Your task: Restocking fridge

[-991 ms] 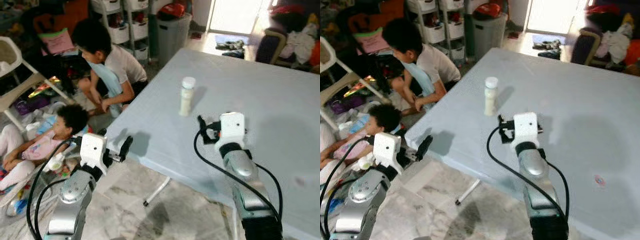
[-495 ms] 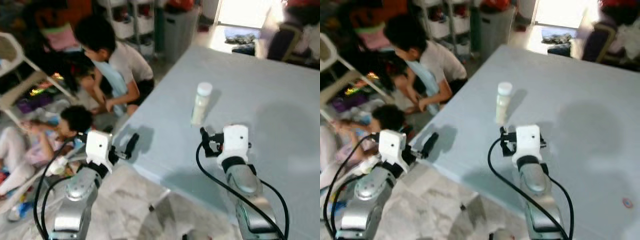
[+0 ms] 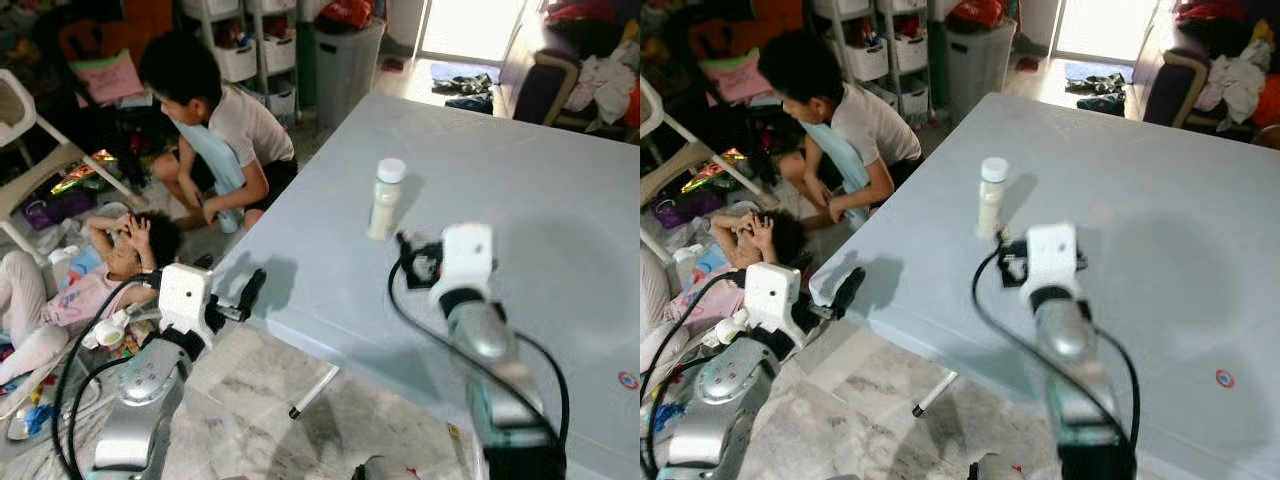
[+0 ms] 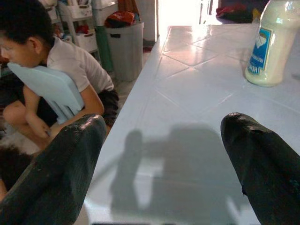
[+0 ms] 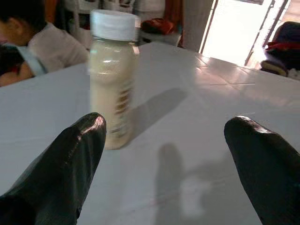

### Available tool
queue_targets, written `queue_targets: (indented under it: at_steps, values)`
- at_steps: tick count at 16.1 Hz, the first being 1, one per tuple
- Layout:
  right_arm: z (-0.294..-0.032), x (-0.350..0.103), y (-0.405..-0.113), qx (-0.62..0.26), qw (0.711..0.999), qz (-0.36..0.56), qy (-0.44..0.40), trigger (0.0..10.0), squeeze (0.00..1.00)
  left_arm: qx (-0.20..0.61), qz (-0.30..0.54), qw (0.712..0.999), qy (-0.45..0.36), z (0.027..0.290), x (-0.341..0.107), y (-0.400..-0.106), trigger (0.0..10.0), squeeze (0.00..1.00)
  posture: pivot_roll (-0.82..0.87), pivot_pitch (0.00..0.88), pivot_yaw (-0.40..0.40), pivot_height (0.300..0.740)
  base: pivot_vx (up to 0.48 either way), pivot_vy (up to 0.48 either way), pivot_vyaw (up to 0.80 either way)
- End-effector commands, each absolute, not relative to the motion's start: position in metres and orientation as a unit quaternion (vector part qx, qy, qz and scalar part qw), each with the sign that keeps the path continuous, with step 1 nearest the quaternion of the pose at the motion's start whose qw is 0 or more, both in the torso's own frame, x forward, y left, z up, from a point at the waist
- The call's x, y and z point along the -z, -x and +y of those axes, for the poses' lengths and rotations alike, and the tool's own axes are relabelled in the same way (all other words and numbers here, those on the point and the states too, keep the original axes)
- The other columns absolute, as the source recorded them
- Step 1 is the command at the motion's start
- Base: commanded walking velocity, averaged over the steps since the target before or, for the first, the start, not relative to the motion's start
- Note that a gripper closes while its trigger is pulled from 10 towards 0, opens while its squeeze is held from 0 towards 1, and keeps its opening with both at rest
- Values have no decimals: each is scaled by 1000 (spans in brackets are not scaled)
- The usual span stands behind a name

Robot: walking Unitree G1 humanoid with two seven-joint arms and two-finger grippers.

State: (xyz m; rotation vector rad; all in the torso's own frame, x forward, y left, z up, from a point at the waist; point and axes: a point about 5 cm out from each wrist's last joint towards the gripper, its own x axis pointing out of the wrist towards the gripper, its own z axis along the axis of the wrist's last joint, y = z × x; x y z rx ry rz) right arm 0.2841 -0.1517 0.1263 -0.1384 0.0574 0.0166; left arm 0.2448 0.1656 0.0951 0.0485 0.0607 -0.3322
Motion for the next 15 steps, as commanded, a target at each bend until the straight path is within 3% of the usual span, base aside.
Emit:
queue_targets:
  at_steps: [1,4,11,15]
  values:
    - [-155,-123,-289,0,997,32,70,10000,0,163,31,986,-32,169,-98,-243,10000,0,28,17,3,716,0,0,0]
    - [-162,-119,-305,10,997,36,74,10000,0,161,37,985,-46,177,-99,-238,10000,0,67,33,17,716,0,0,0]
    - [-137,-108,-315,-55,996,33,68,10000,0,163,45,984,-57,181,-102,-234,10000,0,79,46,32,716,0,0,0]
    - [-136,-112,-324,-55,995,23,80,10000,0,166,47,983,-57,180,-102,-233,10000,0,85,54,26,716,0,0,0]
